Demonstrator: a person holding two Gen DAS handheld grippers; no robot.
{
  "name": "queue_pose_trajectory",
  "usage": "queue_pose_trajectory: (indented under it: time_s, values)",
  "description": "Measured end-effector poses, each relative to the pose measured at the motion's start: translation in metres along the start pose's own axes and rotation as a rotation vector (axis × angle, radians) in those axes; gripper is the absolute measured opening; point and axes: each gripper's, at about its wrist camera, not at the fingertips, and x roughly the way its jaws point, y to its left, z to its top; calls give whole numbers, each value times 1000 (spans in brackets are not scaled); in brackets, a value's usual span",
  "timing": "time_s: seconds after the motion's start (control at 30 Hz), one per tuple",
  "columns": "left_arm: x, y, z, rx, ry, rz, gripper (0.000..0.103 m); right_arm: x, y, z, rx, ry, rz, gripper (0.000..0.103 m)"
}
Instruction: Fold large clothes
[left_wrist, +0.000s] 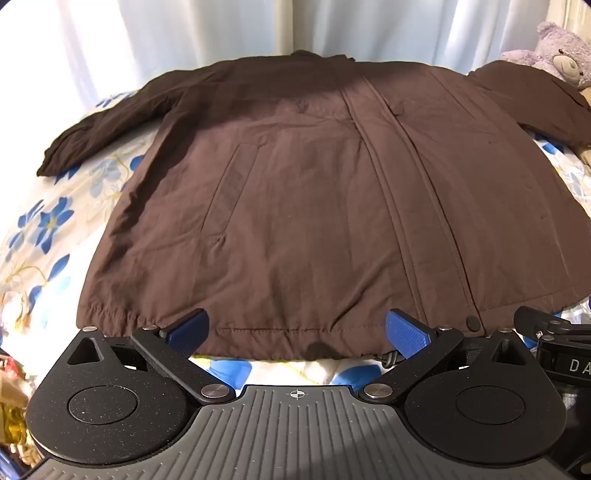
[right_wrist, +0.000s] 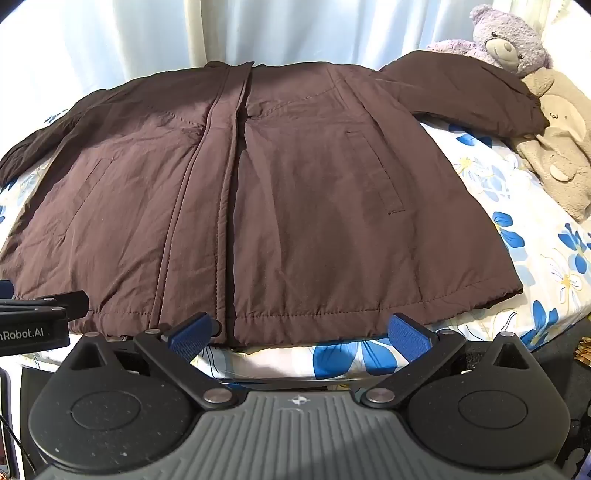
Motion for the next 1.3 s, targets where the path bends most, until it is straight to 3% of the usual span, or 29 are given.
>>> queue_pose_trajectory:
  time_s: [1.3]
  values:
    - [0, -1, 1, 3, 4, -8, 103, -4, 1, 4, -7, 3, -3, 102]
